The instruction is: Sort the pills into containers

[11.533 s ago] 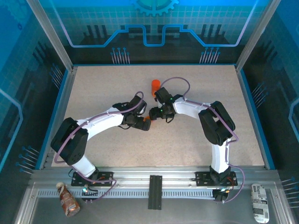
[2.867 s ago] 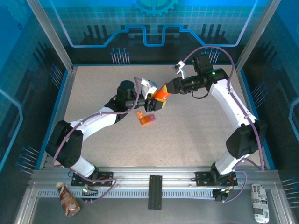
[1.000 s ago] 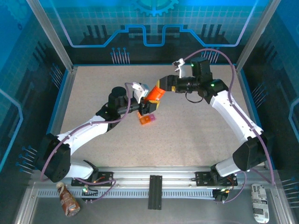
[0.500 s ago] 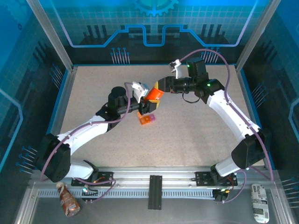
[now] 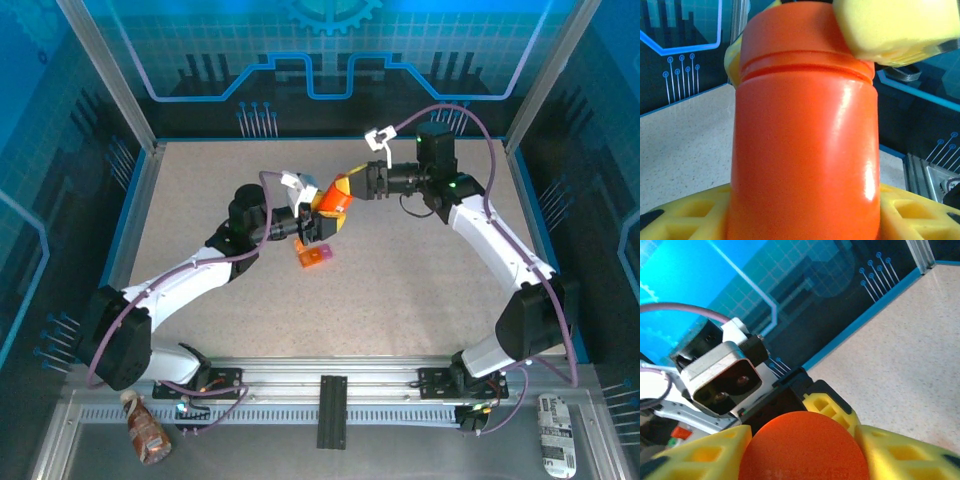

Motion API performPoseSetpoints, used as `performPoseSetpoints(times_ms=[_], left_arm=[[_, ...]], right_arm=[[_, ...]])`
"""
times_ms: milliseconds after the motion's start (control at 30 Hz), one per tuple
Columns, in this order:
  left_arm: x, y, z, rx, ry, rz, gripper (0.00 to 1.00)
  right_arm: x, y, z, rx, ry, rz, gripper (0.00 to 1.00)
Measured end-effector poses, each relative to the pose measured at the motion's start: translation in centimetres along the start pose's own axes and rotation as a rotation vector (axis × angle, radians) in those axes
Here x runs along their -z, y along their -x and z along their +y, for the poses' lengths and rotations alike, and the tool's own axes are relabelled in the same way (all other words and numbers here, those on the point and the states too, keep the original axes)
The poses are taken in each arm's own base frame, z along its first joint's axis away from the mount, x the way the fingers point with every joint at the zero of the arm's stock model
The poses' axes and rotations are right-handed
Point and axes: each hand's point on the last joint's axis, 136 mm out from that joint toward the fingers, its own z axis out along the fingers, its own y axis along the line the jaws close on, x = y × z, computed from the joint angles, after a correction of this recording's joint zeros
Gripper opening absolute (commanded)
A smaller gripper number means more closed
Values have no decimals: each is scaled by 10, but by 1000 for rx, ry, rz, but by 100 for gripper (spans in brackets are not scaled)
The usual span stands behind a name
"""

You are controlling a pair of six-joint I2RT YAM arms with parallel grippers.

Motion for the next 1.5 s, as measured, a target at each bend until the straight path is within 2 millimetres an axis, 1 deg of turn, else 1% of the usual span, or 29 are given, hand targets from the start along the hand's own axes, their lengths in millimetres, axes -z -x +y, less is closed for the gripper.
performPoseSetpoints(times_ms=[33, 67, 100, 233, 333, 433, 533, 700, 767, 867, 1033, 1133, 1300, 1433, 1500], left_arm=[[0, -1, 0, 0, 2, 2, 0], [0, -2, 2, -3, 9, 5, 0], [-1, -3, 4, -6, 19, 8, 0], [-1, -10, 19, -58, 103, 29, 0], [0, -14, 33, -116, 173, 45, 0], [-1, -21, 45, -164, 224, 68, 0], [-5, -27, 54, -186, 248, 95, 0], [-8, -29, 58, -196, 258, 108, 0], [-9, -29, 58, -203, 256, 109, 0], [-10, -27, 57, -209, 253, 105, 0], [-11, -25, 56, -211, 252, 102, 0], [-11, -25, 55, -211, 250, 102, 0], [-12, -25, 54, -212, 246, 102, 0], [-12, -25, 53, -212, 245, 102, 0], [-12, -25, 53, -213, 245, 101, 0]], right_arm=[[1, 4, -1, -6, 0, -18, 77], [4, 8, -4, -15, -6, -36, 78], [6, 11, -7, -25, -18, -55, 78], [24, 23, -31, -156, -125, -143, 77], [35, 25, -46, -269, -238, -198, 76], [44, 22, -53, -345, -338, -232, 76], [49, 23, -53, -374, -413, -248, 78], [41, 28, -40, -360, -445, -238, 80], [35, 28, -35, -346, -443, -228, 80], [25, 26, -32, -339, -435, -205, 79], [9, 16, -39, -352, -448, -162, 79], [5, 9, -46, -359, -472, -142, 79], [3, 5, -52, -365, -485, -130, 72], [1, 3, -56, -368, -489, -122, 62], [0, 2, -58, -370, -490, -117, 59]])
